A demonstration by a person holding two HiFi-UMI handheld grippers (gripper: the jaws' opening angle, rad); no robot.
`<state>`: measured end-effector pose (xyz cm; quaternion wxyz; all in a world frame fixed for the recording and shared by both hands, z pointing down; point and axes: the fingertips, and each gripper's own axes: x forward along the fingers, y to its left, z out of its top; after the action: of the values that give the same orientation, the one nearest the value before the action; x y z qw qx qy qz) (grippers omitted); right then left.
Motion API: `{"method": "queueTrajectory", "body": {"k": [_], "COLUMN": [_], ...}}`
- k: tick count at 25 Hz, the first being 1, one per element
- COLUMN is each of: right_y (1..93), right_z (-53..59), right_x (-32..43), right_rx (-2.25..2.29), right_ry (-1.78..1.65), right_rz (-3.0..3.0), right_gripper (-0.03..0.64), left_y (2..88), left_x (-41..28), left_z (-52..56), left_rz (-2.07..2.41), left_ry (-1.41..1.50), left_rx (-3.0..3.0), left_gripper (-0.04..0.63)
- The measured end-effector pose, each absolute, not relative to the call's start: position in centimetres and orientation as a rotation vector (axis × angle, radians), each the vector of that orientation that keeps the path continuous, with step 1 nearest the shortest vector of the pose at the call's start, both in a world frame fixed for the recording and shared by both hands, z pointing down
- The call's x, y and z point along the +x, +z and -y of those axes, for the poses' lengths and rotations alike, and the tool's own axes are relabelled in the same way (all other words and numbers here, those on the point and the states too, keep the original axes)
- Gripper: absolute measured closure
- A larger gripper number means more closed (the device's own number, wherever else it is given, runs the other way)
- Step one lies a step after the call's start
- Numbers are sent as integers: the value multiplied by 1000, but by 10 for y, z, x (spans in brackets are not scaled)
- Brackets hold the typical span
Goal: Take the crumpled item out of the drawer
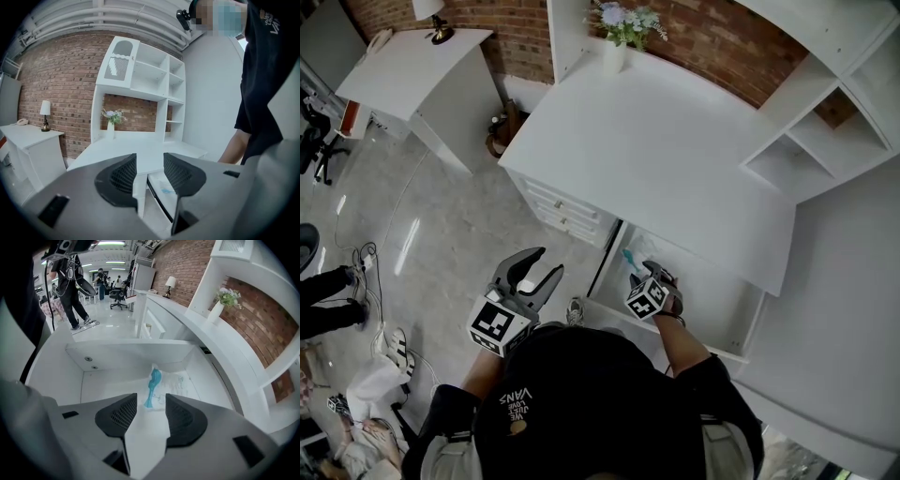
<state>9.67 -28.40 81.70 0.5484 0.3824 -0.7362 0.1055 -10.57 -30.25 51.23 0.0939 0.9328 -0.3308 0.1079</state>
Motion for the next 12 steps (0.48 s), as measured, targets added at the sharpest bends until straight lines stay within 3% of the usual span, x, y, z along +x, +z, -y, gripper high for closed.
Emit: {"method": "queueTrajectory", "body": {"k": [6,12], "right_y": [834,844], "right_z": [290,298], "right_x": [97,100], "right_rx": [882,894], "right_ry": [265,279], "right_rz": [1722,1704], "right_gripper": [442,497], "left_y": [514,517], "left_x": [-106,-114], "left_z": [303,301], "left_rz": [992,1025], "left_ry": [352,390], "left_rx": [2761,2739], "left_gripper": [434,434]}}
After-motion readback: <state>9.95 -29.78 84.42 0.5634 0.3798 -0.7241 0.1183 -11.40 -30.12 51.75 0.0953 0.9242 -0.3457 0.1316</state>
